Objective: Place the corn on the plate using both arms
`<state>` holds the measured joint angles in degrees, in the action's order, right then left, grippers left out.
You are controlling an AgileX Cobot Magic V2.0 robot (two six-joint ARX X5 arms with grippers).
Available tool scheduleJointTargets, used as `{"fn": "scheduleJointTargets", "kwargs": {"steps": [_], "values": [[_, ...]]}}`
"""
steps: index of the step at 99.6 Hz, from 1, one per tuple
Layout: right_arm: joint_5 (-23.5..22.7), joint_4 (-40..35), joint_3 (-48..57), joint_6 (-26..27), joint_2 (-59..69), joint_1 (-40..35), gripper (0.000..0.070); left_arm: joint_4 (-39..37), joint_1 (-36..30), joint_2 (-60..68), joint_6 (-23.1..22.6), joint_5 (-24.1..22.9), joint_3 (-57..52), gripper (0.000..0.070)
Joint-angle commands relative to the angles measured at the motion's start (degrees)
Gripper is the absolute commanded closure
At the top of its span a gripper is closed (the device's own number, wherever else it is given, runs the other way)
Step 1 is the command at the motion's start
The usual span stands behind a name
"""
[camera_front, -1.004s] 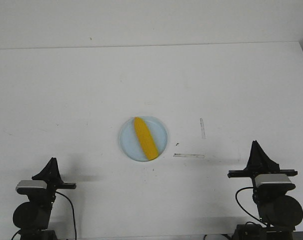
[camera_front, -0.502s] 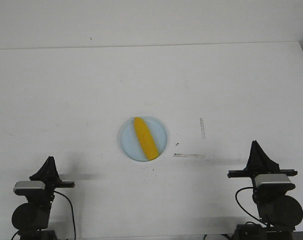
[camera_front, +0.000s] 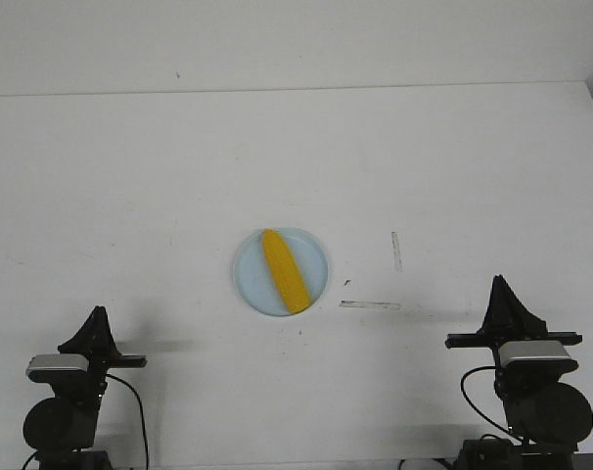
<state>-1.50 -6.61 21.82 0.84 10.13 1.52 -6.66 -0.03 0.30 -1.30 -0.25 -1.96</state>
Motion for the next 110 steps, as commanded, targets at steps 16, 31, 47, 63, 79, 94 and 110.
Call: {"fn": "scheduleJointTargets", "kwargs": {"steps": [16, 31, 47, 63, 79, 94, 110], "values": [[0.02, 0.57, 0.22, -0.28, -0.07, -0.04, 0.0684, -0.72, 0.02, -0.11, 0.5, -0.13, 1.18, 0.0698], [0.02, 0.57, 0.22, -0.28, -0.07, -0.04, 0.0684, -0.72, 0.02, -0.11, 0.5, -0.13, 1.18, 0.0698], [0.02, 0.57, 0.22, -0.28, -0.07, -0.04, 0.0684, -0.72, 0.02, -0.11, 0.5, -0.13, 1.18, 0.0698], [-0.07, 2.43, -1.33, -0.37, -0.96, -0.07, 0.0684, -0.72, 0.02, -0.11, 0.5, -0.13, 1.18, 0.0698], [0.24, 11.17, -9.09, -0.55, -4.94, -0.7, 0.0684, -0.72, 0.02, -0.11, 0.5, -0.13, 1.18, 0.0698], [0.02, 12.94, -14.91, -0.48, -9.29, -0.72, 0.0684, -0.72, 0.02, -0.11, 0.5, -0.15, 1.18, 0.0697], [0.04, 13.77, -19.37, -0.46, -10.05, -1.4, 0.0684, -0.72, 0.02, -0.11, 0.5, -0.13, 1.18, 0.0697]]}}
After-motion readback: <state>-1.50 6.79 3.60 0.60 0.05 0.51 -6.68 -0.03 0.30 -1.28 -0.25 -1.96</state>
